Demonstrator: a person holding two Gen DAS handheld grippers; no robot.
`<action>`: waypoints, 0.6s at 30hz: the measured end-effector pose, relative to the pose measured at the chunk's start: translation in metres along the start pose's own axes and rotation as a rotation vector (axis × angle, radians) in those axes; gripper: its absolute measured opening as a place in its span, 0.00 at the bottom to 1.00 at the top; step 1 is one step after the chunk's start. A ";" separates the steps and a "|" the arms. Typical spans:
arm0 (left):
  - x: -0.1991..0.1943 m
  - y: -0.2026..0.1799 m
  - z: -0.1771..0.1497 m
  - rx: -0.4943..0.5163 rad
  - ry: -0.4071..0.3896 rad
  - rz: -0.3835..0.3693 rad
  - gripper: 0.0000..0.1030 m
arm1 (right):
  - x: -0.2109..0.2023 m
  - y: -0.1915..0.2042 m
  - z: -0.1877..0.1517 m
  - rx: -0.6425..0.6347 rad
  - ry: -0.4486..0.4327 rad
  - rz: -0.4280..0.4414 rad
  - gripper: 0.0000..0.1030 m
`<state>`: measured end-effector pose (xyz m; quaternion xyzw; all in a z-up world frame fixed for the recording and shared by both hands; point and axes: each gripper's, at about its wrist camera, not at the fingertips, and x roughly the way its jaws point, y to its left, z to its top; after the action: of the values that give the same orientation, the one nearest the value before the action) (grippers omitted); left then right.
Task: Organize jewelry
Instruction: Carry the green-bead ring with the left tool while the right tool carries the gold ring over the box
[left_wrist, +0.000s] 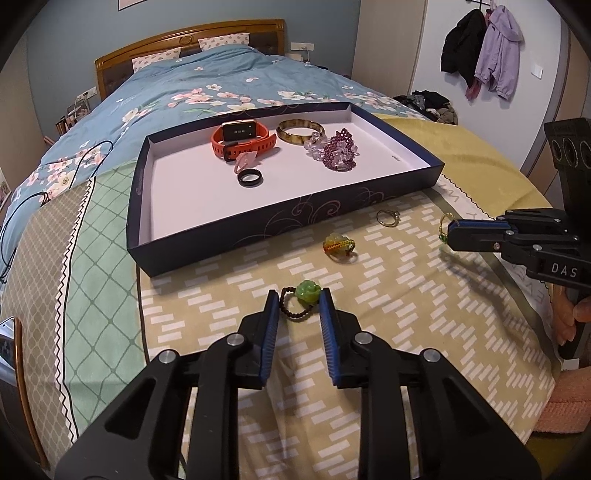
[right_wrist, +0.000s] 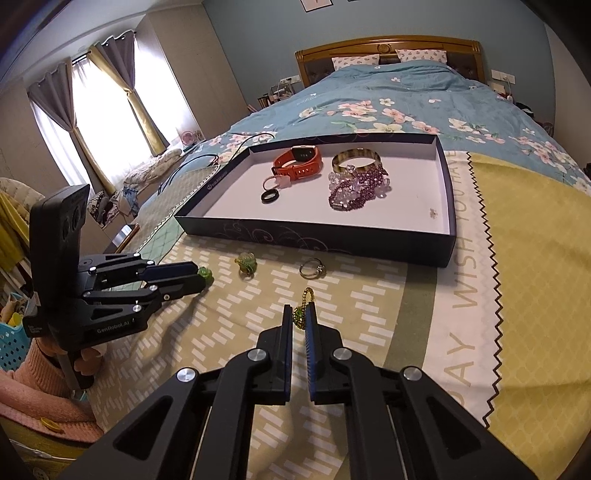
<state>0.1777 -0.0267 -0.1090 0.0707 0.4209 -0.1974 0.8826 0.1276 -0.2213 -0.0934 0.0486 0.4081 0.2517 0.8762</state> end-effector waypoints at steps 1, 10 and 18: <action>-0.001 -0.001 -0.001 0.003 -0.001 0.002 0.22 | 0.000 0.000 0.000 -0.001 -0.001 0.002 0.05; -0.010 -0.001 -0.004 -0.012 -0.020 -0.002 0.22 | -0.002 0.002 0.004 0.001 -0.019 0.010 0.05; -0.022 -0.001 -0.002 -0.027 -0.055 -0.005 0.22 | -0.007 0.005 0.012 -0.005 -0.049 0.018 0.05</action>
<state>0.1636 -0.0203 -0.0931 0.0522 0.3994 -0.1959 0.8941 0.1307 -0.2191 -0.0790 0.0563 0.3853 0.2594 0.8838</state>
